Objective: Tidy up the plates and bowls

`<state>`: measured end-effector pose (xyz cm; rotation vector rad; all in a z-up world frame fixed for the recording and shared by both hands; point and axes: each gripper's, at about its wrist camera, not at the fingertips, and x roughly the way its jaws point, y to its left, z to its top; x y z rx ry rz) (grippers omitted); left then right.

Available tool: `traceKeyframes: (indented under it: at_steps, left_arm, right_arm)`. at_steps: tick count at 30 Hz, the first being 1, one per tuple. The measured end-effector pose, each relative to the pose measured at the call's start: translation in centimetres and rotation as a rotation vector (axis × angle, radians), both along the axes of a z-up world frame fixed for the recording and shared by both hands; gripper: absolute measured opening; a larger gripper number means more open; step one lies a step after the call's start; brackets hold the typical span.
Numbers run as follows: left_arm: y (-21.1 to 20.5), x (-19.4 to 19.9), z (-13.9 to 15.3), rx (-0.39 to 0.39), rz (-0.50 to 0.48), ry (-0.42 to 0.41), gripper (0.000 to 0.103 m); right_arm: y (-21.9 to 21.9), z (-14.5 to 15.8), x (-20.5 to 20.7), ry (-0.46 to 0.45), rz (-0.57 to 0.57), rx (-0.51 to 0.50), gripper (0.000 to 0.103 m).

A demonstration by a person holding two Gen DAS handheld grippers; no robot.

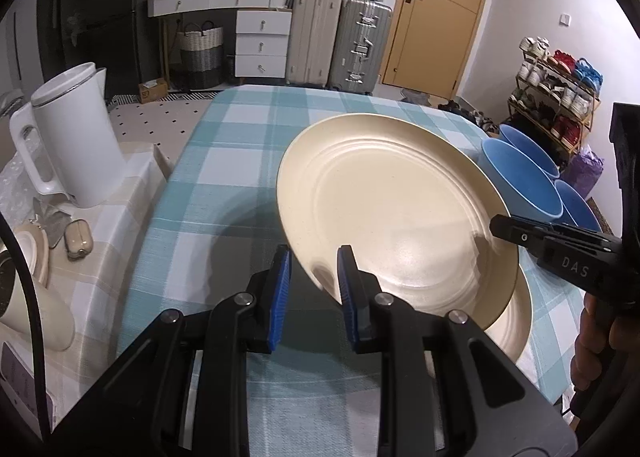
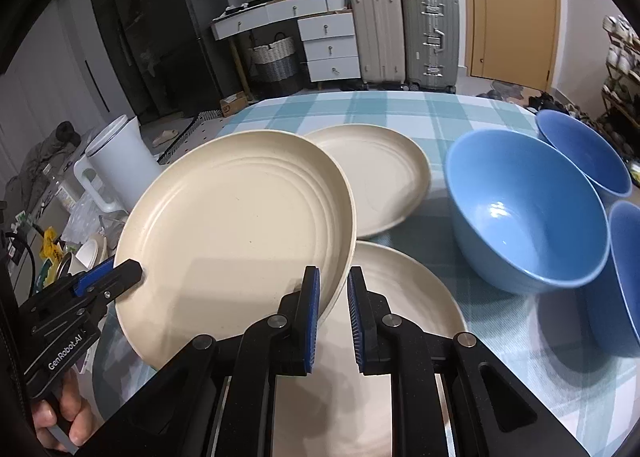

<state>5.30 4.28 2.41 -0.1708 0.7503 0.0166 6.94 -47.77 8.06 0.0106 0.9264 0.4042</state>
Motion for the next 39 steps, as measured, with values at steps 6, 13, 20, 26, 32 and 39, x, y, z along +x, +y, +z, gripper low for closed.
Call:
traceKeyframes:
  at_steps: [6,13,20,26,32,39]
  left_arm:
    - [-2.1,0.3,-0.6,0.018,-0.042,0.018,0.021]
    - [-4.1,0.6,-1.5,0.037,-0.085,0.038,0.021]
    - [-5.4,0.6,-2.1,0.052,-0.113,0.055,0.021]
    - [-6.4,0.7,-2.7,0.071,-0.135,0.070,0.021]
    - [-7.2,0.9,-3.1,0.106,-0.160,0.085,0.021]
    - [-8.2,0.9,-3.7,0.129,-0.189,0.097,0.021]
  right_arm:
    - [-1.9,-0.4,-0.9,0.015,-0.035,-0.001,0.015]
    - [-4.2,-1.1,-1.8,0.030,-0.066,-0.009,0.015]
    - [-5.1,-1.4,-2.4,0.035,-0.088,-0.019,0.015]
    - [-5.7,-1.9,-2.9,0.044,-0.108,-0.028,0.015]
    - [-6.4,-2.8,-3.4,0.057,-0.122,-0.036,0.015]
    - [-7.1,-3.5,-3.8,0.067,-0.131,-0.050,0.016]
